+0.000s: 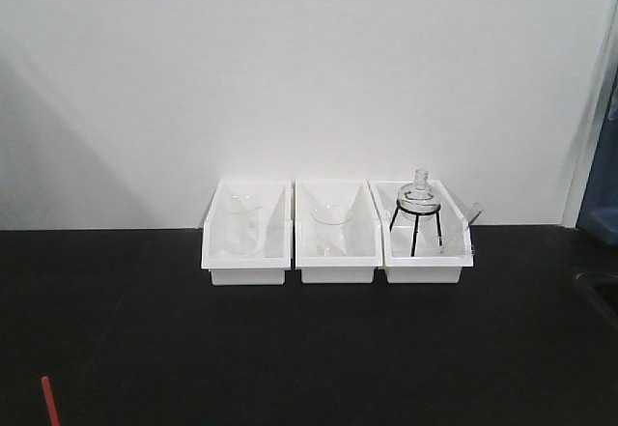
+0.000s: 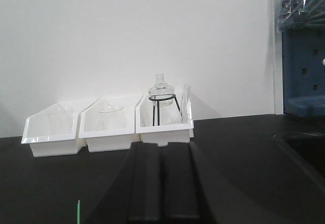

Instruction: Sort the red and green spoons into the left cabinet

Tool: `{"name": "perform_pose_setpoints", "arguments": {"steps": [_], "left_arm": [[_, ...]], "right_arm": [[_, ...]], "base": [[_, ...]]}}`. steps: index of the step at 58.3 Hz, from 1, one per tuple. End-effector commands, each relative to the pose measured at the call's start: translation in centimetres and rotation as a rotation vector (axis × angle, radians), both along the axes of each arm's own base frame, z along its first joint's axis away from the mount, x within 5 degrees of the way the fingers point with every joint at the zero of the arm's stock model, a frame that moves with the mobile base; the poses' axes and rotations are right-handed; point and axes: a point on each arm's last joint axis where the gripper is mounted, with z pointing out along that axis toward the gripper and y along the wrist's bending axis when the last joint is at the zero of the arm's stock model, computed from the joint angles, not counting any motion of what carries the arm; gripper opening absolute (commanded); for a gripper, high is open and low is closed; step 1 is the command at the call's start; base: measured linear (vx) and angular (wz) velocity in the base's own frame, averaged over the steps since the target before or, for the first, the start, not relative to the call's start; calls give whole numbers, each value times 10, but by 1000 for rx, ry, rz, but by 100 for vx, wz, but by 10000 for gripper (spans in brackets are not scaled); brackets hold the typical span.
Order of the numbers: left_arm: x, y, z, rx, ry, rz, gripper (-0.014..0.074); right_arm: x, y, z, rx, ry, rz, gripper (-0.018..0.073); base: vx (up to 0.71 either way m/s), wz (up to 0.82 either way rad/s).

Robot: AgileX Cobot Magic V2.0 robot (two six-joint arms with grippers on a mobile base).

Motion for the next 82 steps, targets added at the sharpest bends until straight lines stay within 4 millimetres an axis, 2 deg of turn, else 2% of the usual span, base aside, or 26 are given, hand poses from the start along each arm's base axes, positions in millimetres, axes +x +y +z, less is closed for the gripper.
{"name": "perform_pose_setpoints", "arguments": {"steps": [1, 22, 29, 34, 40, 46, 47, 54, 59, 67, 73, 82], "left_arm": [[-1, 1, 2, -14, -81, 7, 0], [-1, 1, 7, -15, -125, 9, 0], [-3, 1, 17, -25, -211, 13, 0], [-5, 2, 29, -53, -338, 17, 0], [-10, 3, 46, -143, -439, 3, 0], [-16, 3, 69, -233, -397, -20, 0], [-17, 2, 75, -238, -377, -21, 0], [-18, 2, 111, -196, -266, -16, 0], [-14, 1, 139, -158, -213, -13, 0], [12, -1, 180, -127, -112, -9, 0], [30, -3, 197, -132, -78, -10, 0], [55, -4, 198, -125, -7, -5, 6]], "right_arm": [[-1, 0, 5, -8, -81, -3, -3], [-2, 0, 5, -8, -84, -3, -3], [-4, 0, 15, -10, -193, -1, -3], [-8, 0, 27, 5, -305, 3, -3], [-17, 0, 57, 36, -370, 11, -3], [-26, -1, 91, -24, -330, -8, -3], [-30, -2, 104, -67, -314, -24, -3], [-31, -5, 158, -222, -210, -92, -3], [-18, -7, 185, -239, -104, -108, -3], [14, -5, 216, -220, 13, -96, -3], [35, -4, 223, -219, 56, -88, -3], [60, 0, 213, -170, 159, -57, 0]], "base": [[0, 0], [0, 0], [0, 0], [0, 0], [0, 0], [0, 0], [0, 0], [0, 0], [0, 0], [0, 0], [0, 0], [0, 0]]}}
